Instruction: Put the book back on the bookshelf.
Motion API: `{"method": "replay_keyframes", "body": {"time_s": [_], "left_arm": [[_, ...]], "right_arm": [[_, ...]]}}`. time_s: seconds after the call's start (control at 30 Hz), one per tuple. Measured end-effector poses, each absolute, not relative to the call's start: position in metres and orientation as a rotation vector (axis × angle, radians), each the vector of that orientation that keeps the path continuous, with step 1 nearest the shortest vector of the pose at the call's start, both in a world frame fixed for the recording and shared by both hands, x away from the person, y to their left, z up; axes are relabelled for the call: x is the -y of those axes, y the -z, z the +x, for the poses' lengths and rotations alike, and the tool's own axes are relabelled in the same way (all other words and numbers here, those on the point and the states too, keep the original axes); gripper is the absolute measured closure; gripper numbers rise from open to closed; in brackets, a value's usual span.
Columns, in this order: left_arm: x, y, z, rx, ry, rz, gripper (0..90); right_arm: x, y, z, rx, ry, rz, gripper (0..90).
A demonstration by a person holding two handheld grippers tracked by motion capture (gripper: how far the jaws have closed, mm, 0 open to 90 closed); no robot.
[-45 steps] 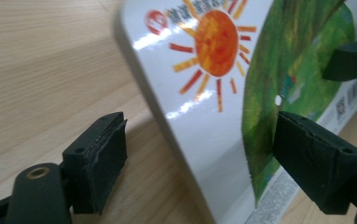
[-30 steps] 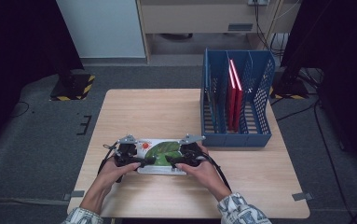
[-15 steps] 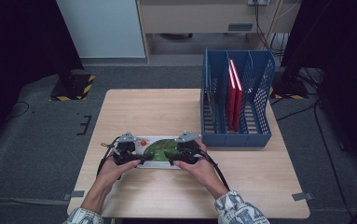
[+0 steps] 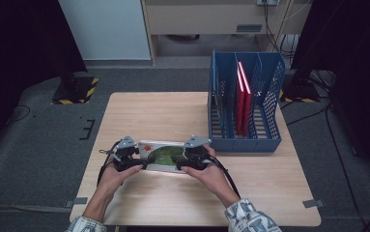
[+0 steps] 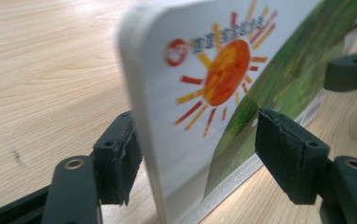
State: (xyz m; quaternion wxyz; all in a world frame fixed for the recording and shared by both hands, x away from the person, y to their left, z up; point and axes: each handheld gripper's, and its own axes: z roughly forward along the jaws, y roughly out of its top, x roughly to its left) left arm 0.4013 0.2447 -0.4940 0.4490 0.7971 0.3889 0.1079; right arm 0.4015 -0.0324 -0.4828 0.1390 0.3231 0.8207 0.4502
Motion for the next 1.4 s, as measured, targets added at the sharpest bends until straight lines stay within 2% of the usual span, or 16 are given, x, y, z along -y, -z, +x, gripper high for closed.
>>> {"method": "replay_keyframes", "body": {"time_s": [0.47,0.97,1.17,1.3,1.4], "left_arm": [[-0.244,0.494,0.373,-0.949,-0.317,2.03,36.1],[-0.253,0.495,0.383,-1.0,-0.353,1.988,37.1],[-0.256,0.496,0.386,-1.016,-0.355,1.968,36.9],[-0.257,0.496,0.386,-1.026,-0.358,1.952,36.5],[-0.257,0.496,0.386,-1.023,-0.357,1.958,36.4]], "right_arm": [[0.034,0.475,0.38,-2.408,-1.345,0.854,34.1],[0.027,0.476,0.374,-2.454,-1.361,0.85,38.1],[0.022,0.475,0.373,-2.472,-1.36,0.849,36.9],[0.023,0.474,0.376,-2.504,-1.391,0.848,32.6],[0.023,0.475,0.378,-2.51,-1.414,0.836,34.0]]}}
